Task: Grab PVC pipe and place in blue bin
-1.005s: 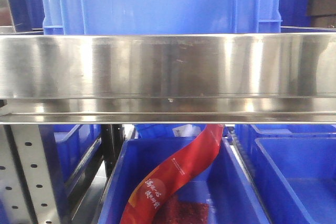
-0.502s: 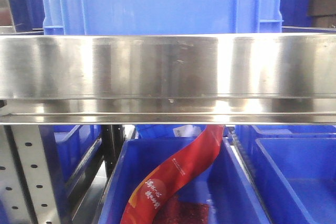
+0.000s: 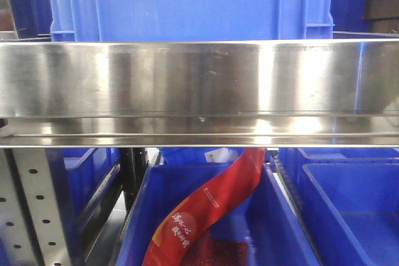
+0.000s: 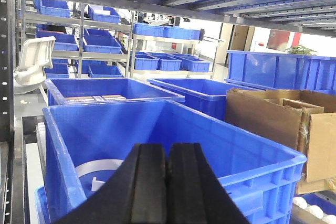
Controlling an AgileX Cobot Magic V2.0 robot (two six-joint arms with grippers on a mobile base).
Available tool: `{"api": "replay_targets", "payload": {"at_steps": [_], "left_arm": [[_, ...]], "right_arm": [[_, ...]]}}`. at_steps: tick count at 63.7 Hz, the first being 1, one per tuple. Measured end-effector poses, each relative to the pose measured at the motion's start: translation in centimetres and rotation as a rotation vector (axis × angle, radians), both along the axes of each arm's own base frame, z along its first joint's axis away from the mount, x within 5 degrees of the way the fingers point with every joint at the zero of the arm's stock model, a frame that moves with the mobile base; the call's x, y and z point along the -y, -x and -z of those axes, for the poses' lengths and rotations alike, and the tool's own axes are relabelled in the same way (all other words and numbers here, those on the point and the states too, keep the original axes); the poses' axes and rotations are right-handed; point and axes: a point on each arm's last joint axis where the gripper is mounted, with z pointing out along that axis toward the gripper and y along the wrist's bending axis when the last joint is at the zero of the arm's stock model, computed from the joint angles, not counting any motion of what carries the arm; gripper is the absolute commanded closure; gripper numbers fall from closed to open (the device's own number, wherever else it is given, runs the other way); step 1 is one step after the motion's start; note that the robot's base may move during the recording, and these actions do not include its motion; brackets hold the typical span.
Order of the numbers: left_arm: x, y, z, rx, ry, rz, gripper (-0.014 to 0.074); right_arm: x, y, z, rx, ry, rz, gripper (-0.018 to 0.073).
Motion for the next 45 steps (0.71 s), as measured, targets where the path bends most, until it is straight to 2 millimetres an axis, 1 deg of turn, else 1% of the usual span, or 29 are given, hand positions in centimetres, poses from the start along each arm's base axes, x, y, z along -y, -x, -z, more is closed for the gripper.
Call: {"api": "replay_targets", "payload": {"at_steps": [6,21,32,45], "left_arm": [[0.0,0.0,0.0,0.0,0.0,0.0,0.0707],[0.0,0.0,-0.01,0.001,0.001,0.0,0.0707],[0.0,0.0,-0.01,0.001,0.001,0.0,0.0707],[0.0,0.0,-0.01,0.001,0.001,0.0,0.0707]], "right_arm": [[-0.04,0.29,-0.02,0.015,-0.003,-0.002,0.0727],[-0.1,0.29,0.51,-0.041,-0.006,-0.009,0.0727],[-0.09,0.29,0.51,-0.045,0.05,-0.003,0.0727],[-0.1,0.28,0.56,-0.051,0.059,-0.002,0.0727]]}}
